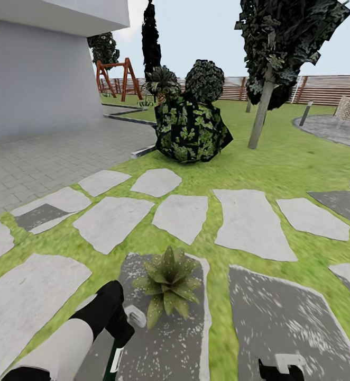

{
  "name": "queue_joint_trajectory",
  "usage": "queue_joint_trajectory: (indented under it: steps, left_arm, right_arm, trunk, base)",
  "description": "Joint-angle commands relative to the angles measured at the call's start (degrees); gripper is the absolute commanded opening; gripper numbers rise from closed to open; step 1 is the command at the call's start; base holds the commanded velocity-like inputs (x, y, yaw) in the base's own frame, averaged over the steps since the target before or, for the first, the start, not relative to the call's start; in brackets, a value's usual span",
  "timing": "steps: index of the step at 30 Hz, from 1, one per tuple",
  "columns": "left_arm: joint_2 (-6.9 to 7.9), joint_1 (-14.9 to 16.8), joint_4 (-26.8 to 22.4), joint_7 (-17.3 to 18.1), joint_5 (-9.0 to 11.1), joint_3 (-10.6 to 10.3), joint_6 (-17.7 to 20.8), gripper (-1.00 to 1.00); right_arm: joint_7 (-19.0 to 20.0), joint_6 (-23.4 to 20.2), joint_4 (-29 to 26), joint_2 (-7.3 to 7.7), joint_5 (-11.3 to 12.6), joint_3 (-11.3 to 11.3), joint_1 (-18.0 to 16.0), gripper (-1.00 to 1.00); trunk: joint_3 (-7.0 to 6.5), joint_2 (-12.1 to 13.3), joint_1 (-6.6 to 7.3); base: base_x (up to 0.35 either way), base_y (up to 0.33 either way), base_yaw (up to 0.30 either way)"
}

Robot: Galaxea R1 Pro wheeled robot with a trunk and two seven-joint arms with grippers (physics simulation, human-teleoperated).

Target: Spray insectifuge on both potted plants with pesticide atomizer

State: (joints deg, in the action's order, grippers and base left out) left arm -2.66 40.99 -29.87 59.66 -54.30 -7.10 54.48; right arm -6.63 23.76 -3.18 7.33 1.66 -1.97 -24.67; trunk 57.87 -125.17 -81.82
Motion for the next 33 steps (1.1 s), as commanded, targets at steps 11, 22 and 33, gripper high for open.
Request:
queue_joint_trajectory:
  steps: [11,22,33]
  left_arm:
    - [0.05,1.2,-0.4,0.8,-0.5,0.1,0.6,-1.00]
    - [-0.44,8.4,0.5,1.2,-0.1,0.0,1.4,-1.00]
    - [-0.50,8.4,0.6,3.7,-0.3,-0.3,1.4,-1.00]
  right_arm:
    - [-0.2,0.1,0.0,-0.05,0.3,-0.2,0.0,1.00]
    - [-0.2,0.1,0.0,-0.04,0.3,-0.2,0.0,1.00]
    - [-0.2,0.2,0.0,0.05,0.3,-0.2,0.0,1.00]
  trunk:
    - [0.05,0.0,0.03]
    - [0.05,0.0,0.03]
    - [0.05,0.0,0.03]
  base:
    - [-0.201,-0.200,0.124]
    - [0.004,-0.029,0.211]
    - [0.120,-0.224,0.004]
